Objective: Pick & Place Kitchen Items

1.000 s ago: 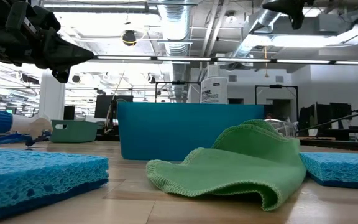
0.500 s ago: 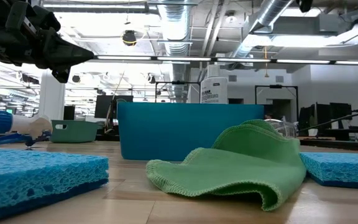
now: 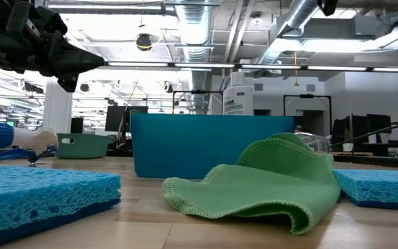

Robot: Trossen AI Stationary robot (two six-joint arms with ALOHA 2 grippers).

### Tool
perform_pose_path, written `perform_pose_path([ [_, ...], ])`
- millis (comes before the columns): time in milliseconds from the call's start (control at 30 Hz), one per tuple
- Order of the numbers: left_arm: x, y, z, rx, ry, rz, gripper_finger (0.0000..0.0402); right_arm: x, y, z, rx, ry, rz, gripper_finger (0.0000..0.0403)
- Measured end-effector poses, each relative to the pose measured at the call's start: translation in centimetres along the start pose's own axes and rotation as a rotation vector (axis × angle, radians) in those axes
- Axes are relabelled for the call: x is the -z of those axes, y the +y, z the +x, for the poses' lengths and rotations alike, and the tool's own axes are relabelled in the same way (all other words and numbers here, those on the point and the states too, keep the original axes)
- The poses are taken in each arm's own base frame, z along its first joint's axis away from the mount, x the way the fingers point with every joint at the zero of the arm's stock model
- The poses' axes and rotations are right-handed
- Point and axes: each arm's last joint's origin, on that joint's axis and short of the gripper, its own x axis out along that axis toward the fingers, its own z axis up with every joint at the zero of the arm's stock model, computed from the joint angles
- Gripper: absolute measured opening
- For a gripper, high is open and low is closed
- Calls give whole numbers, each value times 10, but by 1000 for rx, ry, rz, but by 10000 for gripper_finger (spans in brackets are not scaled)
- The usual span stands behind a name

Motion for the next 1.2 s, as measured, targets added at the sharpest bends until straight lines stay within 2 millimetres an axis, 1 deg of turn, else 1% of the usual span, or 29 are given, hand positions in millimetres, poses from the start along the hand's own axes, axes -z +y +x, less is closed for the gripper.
perform_pose_path([
  [167, 0, 0, 0, 0, 0, 0, 0, 0, 0, 0, -3, 2, -30, 182],
  [400, 0, 0, 0, 0, 0, 0, 0, 5, -2, -1, -65, 73, -167, 182],
  [500, 0, 0, 0, 0, 0, 0, 0, 9, -4, -1, -68, 119, -278, 182],
  [667, 0, 0, 0, 0, 0, 0, 0, 13, -6, 7, -82, 161, -532, 182],
  [800, 0, 0, 0, -1, 0, 0, 0, 15, -8, 17, -63, 203, -723, 182],
  [933, 0, 0, 0, 0, -1, 0, 0, 22, -12, 32, -86, 283, -944, 182],
  [1100, 0, 0, 0, 0, 0, 0, 0, 28, -26, 59, 8, 416, -1035, 182],
  [1200, 0, 0, 0, 0, -1, 0, 0, 35, -37, 74, -2, 516, -1102, 182],
])
